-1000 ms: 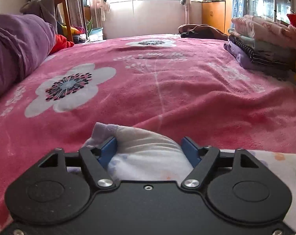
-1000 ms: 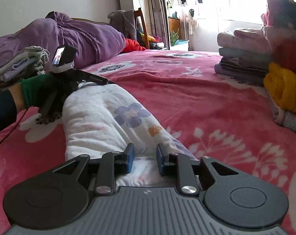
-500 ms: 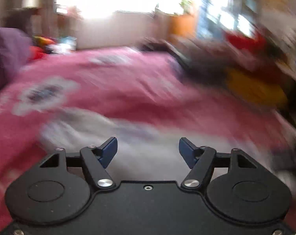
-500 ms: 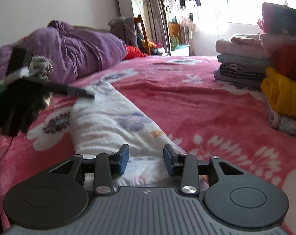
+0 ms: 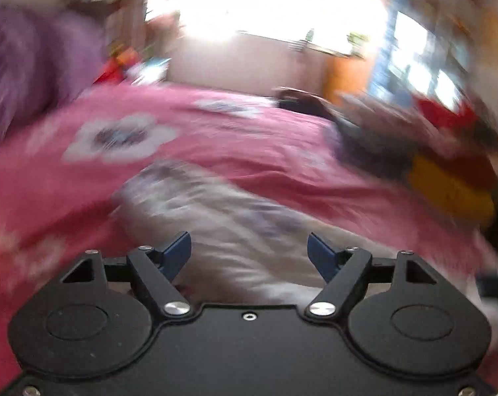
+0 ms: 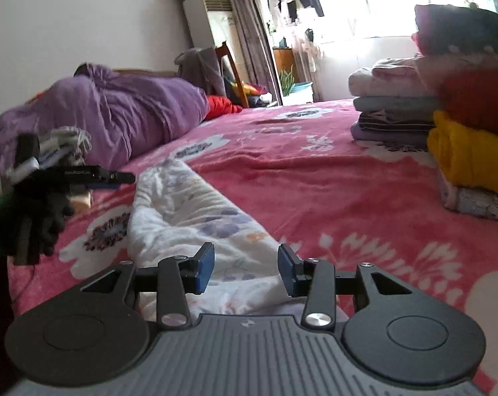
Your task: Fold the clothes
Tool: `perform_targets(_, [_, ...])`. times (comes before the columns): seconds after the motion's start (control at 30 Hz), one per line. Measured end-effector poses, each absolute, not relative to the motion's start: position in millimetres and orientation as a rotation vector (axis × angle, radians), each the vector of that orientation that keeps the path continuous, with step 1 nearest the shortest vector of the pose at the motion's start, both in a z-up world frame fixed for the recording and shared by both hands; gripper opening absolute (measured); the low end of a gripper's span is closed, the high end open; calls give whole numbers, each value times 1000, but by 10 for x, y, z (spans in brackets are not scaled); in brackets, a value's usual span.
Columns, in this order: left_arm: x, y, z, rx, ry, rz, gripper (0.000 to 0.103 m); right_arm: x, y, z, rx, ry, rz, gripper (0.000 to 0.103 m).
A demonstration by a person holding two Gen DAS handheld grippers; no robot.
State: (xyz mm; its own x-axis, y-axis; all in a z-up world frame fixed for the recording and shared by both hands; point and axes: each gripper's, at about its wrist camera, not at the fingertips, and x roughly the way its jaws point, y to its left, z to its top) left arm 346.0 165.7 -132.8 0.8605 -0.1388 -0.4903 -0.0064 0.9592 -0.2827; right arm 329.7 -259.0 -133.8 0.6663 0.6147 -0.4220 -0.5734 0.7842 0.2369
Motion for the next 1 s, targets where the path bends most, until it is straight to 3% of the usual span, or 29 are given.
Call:
perform_targets(0.13, [3574,2066,-1540,-544,570,-12,77,3332,-2671,-1364,55,539,635,43])
perform_targets(0.43, [3920,2355,-1906,-864,566,-47,75,3454,-2740,-1583,96,619,627,51])
perform_targets(0.57, [3970,2527,-1986,-997,518,-82,67,3549,-2791,-1672,124,656,596,65])
perform_targets(0.67, [3972,2639,-2046,-1089,487,-120,67,3580,-2788,-1693,131,660,599,65])
perform_targets(0.77, [3983,2628,-2022,-1066,485,-127,54,3590,-2779,-1707,135,663,591,65])
perform_targets(0.8, [3977,2635,-2024,-1080,480,-133,34,3592,-2777,-1708,137,663,587,65])
perform_targets(0.83, [3969,2642,-2022,-1095,471,-141,23,3591,-2776,-1706,139,662,584,65])
perform_targets(1.0, [3854,2531,-1637,-1027,347,-246,20,3575,-2789,-1703,154,659,567,65])
